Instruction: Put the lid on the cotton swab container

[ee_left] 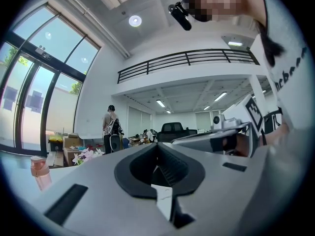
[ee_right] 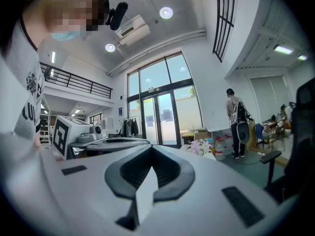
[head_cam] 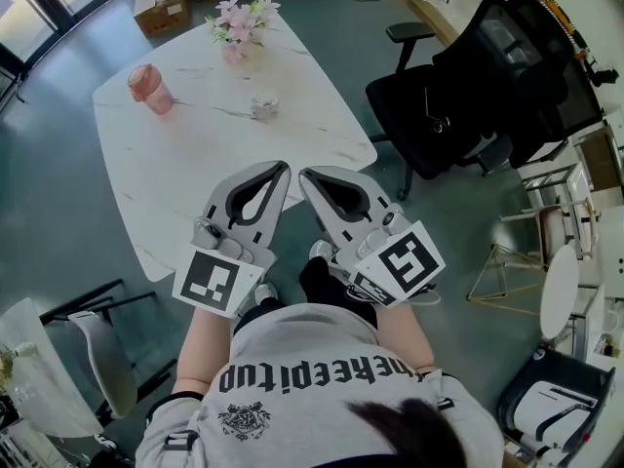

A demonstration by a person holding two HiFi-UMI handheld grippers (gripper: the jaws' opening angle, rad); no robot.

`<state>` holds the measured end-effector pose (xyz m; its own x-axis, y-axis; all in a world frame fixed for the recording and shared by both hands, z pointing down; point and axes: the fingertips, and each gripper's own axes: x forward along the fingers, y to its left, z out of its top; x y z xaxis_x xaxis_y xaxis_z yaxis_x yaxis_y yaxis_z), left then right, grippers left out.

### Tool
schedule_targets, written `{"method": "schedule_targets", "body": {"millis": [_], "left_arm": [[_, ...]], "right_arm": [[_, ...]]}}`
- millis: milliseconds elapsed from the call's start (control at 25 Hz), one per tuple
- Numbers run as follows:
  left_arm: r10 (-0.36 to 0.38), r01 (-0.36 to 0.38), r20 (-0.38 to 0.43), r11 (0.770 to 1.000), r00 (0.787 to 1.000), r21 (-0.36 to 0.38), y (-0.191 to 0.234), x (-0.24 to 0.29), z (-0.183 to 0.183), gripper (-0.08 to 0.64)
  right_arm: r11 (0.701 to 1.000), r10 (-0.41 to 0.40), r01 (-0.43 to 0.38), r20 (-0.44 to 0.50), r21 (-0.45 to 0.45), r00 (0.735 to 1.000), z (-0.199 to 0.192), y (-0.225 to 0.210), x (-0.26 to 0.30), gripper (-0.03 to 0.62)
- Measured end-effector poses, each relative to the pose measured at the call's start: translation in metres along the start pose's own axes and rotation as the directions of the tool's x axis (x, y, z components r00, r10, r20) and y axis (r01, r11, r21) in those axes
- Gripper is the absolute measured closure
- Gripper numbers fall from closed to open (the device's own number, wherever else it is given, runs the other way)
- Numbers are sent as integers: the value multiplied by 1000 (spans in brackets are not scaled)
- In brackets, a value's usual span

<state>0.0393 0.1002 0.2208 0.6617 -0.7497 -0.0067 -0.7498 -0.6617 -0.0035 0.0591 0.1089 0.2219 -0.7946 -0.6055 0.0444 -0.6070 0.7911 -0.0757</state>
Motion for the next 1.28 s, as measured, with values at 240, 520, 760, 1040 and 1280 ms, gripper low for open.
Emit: {"method": "schedule_targets", "body": {"millis": [240,520,760,1040,1280], "left_arm": [[48,-48,6,999,999,-1,7,28,1,545],[97,-97,-3,995,995,-2,14,51,0,545],[149,-149,-3,989,989,-4,18,65,0,545],[207,-207,-5,978,978,2,21,75,-3,545],[248,-248,-16,969,969,12,15,78,-6,545]], "right_arm": [[999,43,-43,-6,-2,999,1,-28,5,581],[996,88,-88,-11,3,996,2,-53,11,581],[992,130,-130,-16,5,991,2,-70,15,581],[983,184,-184,-16,11,983,-2,-82,18,581],[974,224,-224,-7,25,975,-4,-86,15,581]]}}
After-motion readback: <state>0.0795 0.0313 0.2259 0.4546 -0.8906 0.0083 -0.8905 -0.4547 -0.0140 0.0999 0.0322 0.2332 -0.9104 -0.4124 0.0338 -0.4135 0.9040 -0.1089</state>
